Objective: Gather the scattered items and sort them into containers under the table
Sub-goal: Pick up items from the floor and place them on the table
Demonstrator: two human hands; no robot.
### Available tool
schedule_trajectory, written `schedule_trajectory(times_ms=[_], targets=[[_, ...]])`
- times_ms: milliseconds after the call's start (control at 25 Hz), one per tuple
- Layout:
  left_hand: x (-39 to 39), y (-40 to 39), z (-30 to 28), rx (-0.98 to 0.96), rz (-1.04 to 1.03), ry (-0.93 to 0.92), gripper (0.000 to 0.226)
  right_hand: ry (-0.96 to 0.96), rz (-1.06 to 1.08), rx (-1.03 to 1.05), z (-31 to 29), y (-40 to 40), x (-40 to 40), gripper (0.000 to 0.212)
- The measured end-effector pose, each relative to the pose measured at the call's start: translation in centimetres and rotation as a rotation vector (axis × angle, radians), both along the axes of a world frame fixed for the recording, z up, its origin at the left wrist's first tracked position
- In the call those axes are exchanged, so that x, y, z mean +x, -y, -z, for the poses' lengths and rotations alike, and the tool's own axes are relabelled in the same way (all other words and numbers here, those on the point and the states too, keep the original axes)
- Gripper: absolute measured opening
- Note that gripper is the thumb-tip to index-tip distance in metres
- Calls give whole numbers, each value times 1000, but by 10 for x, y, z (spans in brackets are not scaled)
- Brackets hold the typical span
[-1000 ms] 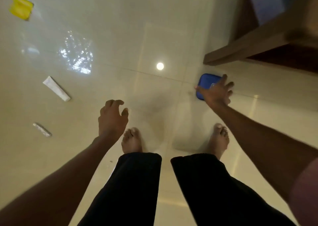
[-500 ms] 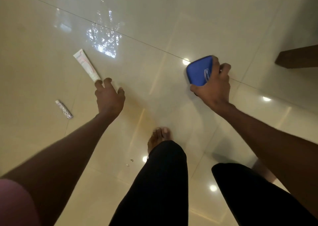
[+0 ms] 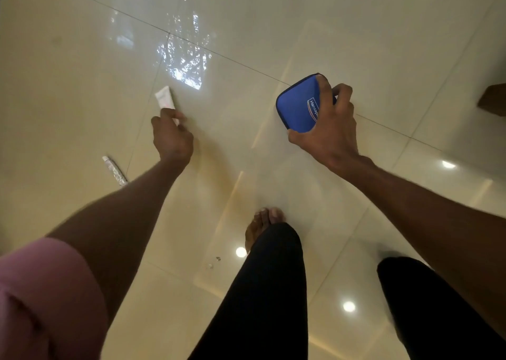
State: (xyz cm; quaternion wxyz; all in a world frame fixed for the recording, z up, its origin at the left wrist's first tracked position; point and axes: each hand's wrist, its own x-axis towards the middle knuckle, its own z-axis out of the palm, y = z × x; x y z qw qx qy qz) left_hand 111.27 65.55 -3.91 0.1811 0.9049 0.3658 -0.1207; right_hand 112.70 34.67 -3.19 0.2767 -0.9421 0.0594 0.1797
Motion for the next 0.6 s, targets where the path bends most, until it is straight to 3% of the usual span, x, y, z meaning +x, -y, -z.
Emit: schedule_trajectory(times_ms=[160,280,400,600], targets=[[-38,93,-95,-198,197,162,22,2,163,81,-92,13,-20,118],[-46,175,-199,-388,172,300,22,73,281,102,-196,48,-30,113],[-43,258,-297,-510,166,331,23,165,370,74,-299,96,-35,107],[-20,391,-429,-650,415,420,24,318,557,25,-438,194,-46,101]])
